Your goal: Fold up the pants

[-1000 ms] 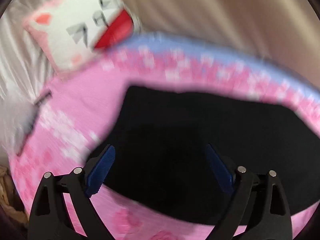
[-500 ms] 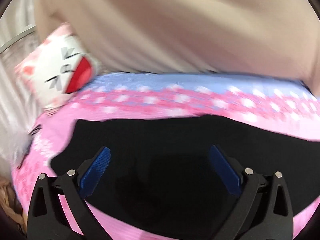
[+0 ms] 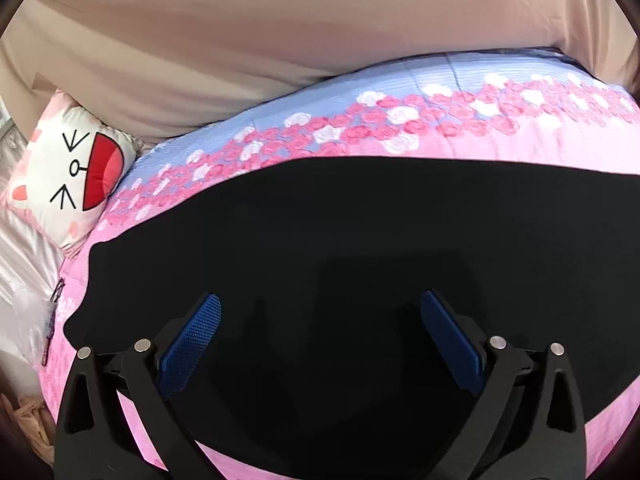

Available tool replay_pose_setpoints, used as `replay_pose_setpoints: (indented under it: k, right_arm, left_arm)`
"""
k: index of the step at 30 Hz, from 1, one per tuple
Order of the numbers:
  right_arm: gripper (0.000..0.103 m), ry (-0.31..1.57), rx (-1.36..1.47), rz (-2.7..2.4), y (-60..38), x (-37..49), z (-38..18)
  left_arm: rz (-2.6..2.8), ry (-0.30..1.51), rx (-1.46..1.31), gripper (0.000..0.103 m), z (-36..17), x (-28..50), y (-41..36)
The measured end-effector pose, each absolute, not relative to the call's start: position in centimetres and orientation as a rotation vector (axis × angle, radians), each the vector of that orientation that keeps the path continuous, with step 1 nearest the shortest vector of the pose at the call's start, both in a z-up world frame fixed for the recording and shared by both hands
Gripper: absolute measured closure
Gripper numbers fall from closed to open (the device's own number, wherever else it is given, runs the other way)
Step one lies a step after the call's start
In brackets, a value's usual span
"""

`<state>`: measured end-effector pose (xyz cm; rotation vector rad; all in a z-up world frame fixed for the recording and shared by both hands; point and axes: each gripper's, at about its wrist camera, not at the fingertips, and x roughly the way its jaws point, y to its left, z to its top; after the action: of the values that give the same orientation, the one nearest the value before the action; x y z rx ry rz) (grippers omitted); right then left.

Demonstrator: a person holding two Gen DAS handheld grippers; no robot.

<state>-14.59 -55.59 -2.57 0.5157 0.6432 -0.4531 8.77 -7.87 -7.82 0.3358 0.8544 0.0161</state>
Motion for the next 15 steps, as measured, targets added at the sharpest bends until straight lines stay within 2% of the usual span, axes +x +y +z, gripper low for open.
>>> replay_pose_setpoints:
  k: [1, 2, 5, 7, 15]
  right_arm:
    - [0.052, 0.653, 0.521, -0.473, -55.7, -14.7, -2.7]
    - [0.049, 0.679, 0.544, -0.494, -56.0, -14.9, -3.0]
    - [0.049, 0.697, 0.649, -0.454, -56.4, -15.3, -4.2]
    - [0.041, 0.672, 0.653, -0.445, -56.2, -15.3, -4.2]
    - [0.038, 0.657, 0.68, -0.431, -55.3, -13.8, -5.1]
  left_arm:
    - [0.012, 0.856, 0.331, 0.005, -7.8, 8.7, -7.7]
    - [0.007, 0.854, 0.329, 0.005, -7.8, 8.6, -7.8]
    - [0.022, 0.842, 0.342, 0.005, -7.8, 8.4, -7.8]
    - [0.017, 0.843, 0.346, 0.005, -7.7, 8.3, -7.7]
    - [0.018, 0.851, 0.323, 0.005, -7.5, 8.2, -6.6]
